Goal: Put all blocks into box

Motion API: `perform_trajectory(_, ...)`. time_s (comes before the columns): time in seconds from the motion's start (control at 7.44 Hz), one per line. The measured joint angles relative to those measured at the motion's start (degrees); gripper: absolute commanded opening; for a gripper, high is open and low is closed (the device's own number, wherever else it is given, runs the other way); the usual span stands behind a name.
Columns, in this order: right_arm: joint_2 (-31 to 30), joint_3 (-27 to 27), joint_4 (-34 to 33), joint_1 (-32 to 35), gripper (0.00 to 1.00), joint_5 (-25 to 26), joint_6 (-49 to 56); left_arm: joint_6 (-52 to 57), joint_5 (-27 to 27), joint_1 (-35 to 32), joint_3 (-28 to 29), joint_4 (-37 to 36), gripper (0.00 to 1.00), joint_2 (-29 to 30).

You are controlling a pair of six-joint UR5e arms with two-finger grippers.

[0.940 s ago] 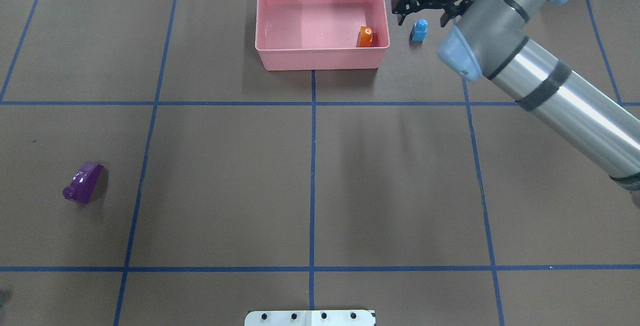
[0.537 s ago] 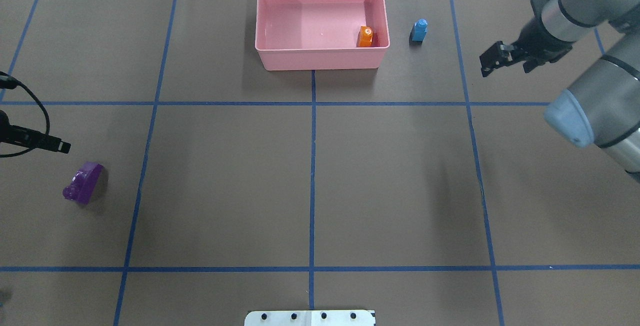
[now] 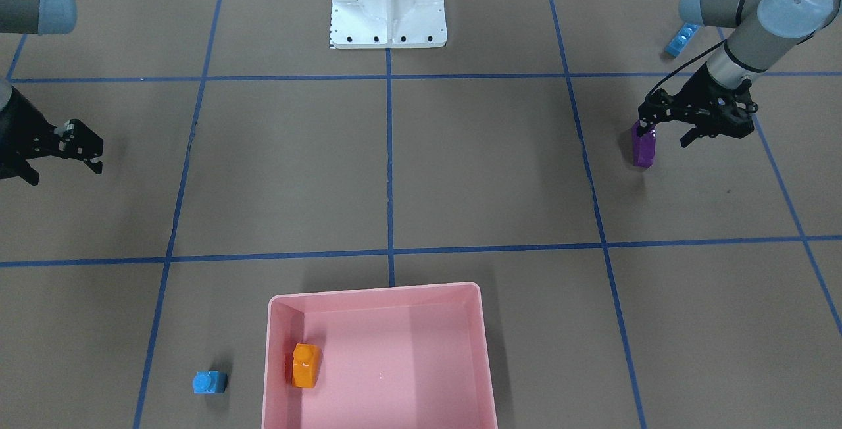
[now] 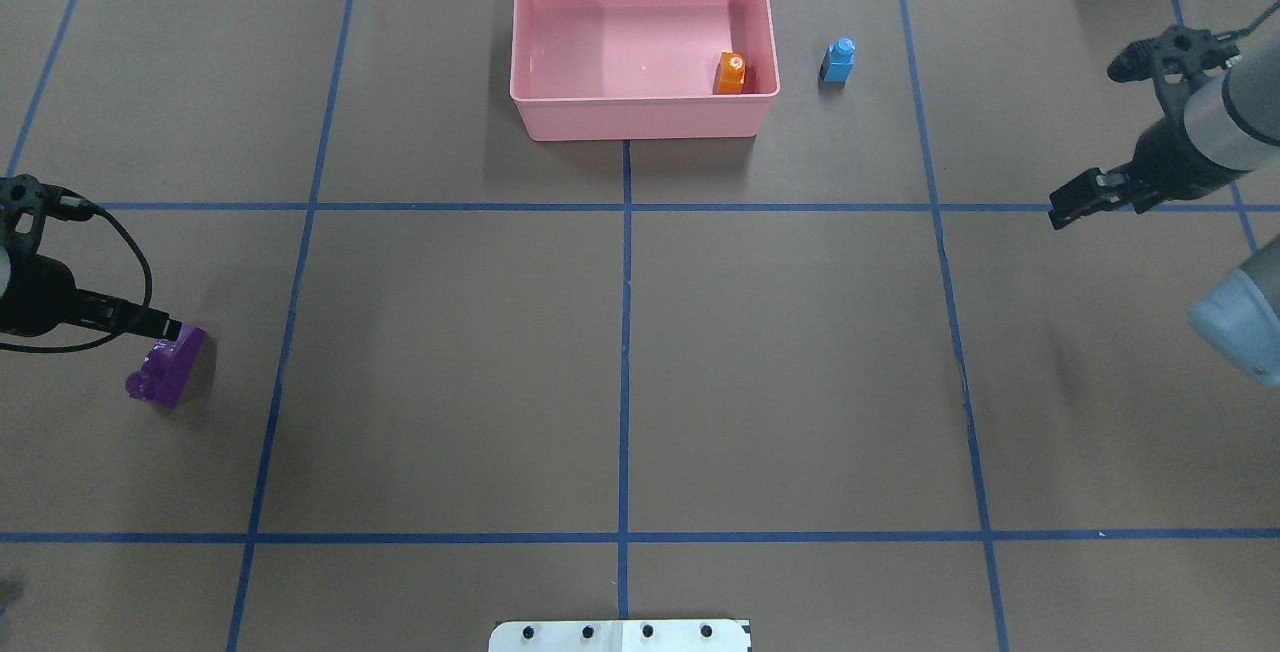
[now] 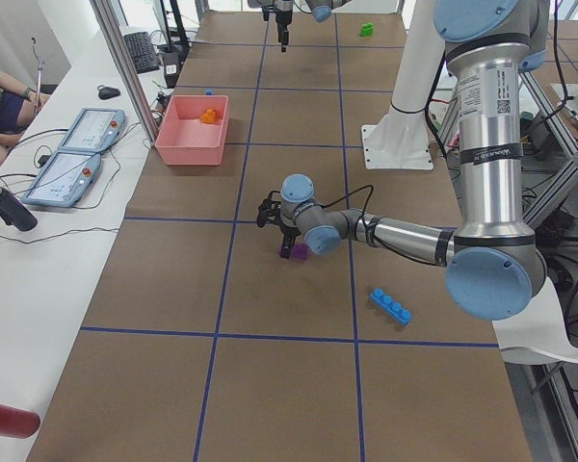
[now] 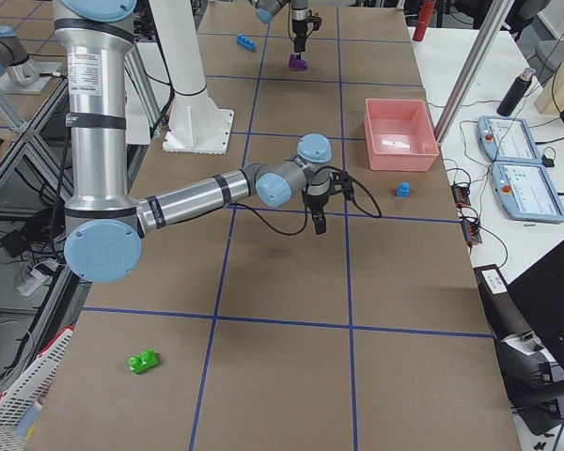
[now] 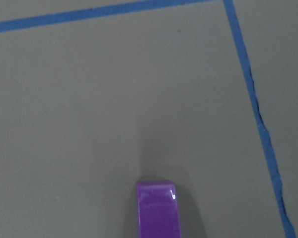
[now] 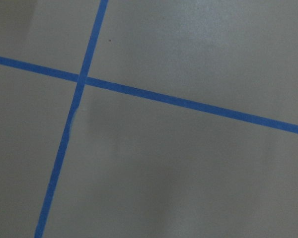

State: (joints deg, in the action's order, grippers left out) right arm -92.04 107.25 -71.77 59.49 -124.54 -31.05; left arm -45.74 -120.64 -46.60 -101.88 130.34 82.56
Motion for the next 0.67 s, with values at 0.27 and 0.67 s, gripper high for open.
perform_trajectory(0.27,-1.1,-0.3,1.9,-0.1,0.99,-0.2,-0.3,0.0,1.6,1.7,0.4,-0.1,0.33,-0.7)
perform_trajectory(0.67,-1.1,-0.3,2.2,-0.1,0.99,-0.3,-0.7,-0.1,2.2,2.3,0.6,-0.2,0.02,-1.1)
